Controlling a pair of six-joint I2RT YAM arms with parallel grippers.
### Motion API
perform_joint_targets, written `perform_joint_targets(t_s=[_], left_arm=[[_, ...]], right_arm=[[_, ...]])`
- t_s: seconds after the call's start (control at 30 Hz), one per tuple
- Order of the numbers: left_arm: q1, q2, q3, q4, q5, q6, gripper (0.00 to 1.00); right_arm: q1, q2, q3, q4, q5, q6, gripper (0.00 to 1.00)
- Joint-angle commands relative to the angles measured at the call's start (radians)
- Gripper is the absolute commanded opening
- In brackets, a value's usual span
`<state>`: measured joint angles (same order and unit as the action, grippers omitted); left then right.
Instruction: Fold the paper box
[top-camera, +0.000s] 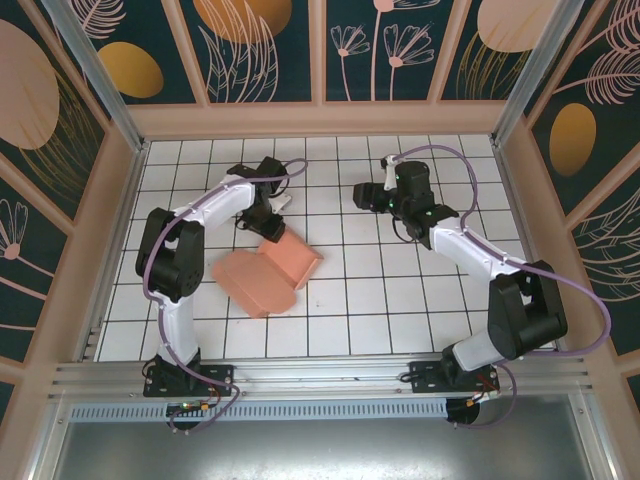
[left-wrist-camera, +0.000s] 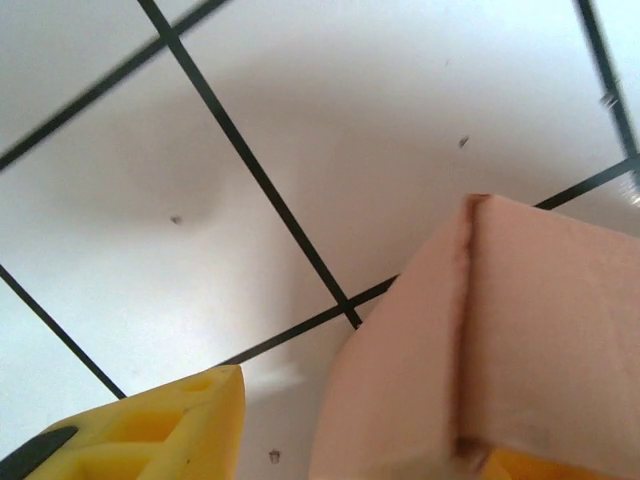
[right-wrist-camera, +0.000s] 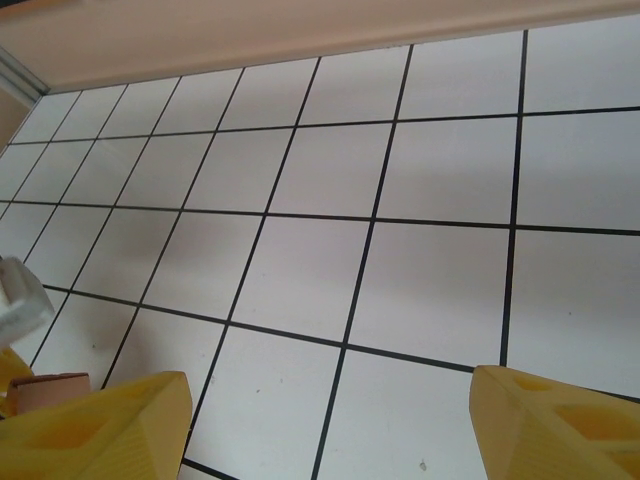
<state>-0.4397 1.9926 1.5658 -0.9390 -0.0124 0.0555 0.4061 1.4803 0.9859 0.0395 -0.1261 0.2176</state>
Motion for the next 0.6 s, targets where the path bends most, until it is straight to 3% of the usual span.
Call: perform_joint_targets(t_s=[0.0,0.37,0.57], left_arm=[[-0.005,0.04,0.035,-0.038,-0.019,-0.01,0.46],[-0.027,0.233,0.251,-0.124,-0.011,-0.026,0.47],[-0.073,0.287,0.398,-0.191,0.025,0.01,0.61]], right_arm=[[-0.007,0.02,0.002,0.015,-0.021,-0.019,0.74],[-0.006,0.045,0.006,0.018,-0.042,-0.03,0.74],[-0.007,0.068,0.017,0.015,-0.055,-0.048,0.74]])
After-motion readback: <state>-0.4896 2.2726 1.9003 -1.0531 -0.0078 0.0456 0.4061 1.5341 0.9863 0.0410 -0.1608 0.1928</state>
